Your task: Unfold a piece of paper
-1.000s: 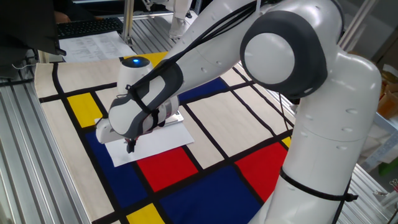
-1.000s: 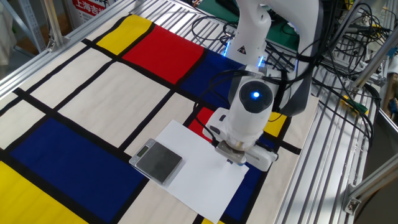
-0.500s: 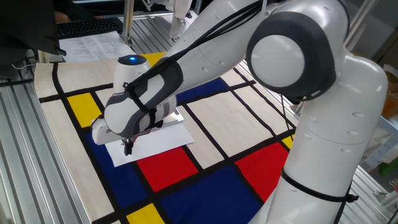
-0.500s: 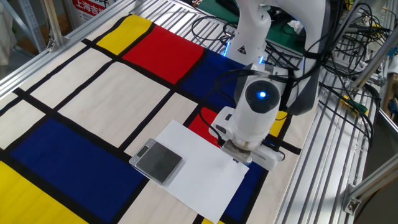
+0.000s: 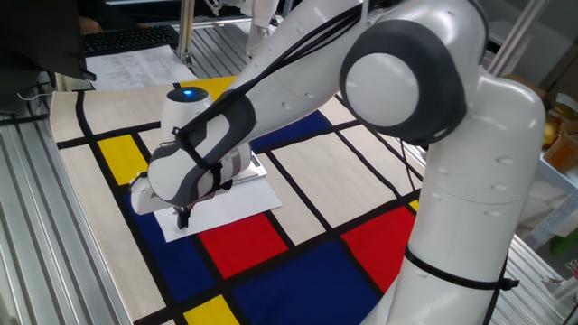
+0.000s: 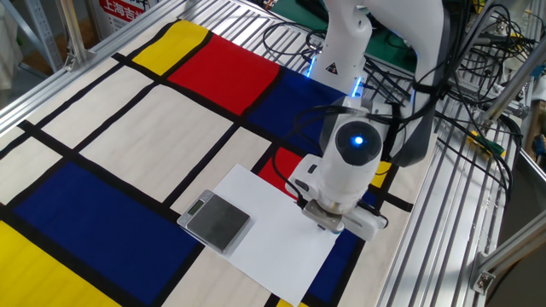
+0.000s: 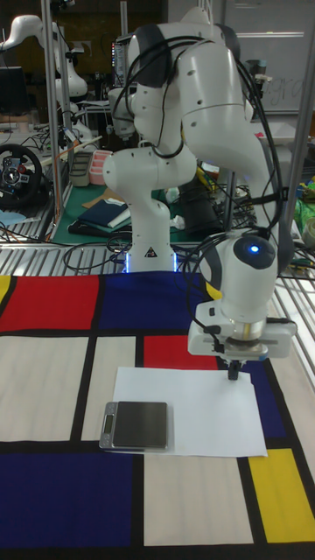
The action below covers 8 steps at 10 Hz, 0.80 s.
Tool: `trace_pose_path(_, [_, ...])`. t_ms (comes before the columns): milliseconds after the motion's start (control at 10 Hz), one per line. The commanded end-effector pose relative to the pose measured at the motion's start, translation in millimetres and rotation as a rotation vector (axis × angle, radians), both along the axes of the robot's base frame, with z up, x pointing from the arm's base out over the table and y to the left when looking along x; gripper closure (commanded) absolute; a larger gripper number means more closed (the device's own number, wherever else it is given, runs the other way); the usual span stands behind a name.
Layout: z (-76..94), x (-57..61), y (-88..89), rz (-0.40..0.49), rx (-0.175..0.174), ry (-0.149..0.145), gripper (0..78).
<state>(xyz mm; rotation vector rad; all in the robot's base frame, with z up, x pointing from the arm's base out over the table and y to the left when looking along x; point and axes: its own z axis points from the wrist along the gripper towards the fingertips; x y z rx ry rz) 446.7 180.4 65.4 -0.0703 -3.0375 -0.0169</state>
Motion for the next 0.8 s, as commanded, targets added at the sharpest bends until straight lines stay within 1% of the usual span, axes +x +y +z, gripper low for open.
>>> trace_pose_path(100, [-2.0, 2.6, -1.8, 0.003, 0.001, -0.005, 76.4])
trace_pose_path(300, [-11.5, 7.2, -8.9, 0.016, 0.002, -0.019, 76.4])
trace_pose_path(400, [-13.7, 8.4, -11.6, 0.02, 0.003, -0.021, 76.4])
trace_pose_path(800, [-15.4, 9.6, -14.7, 0.022, 0.007, -0.024, 76.4])
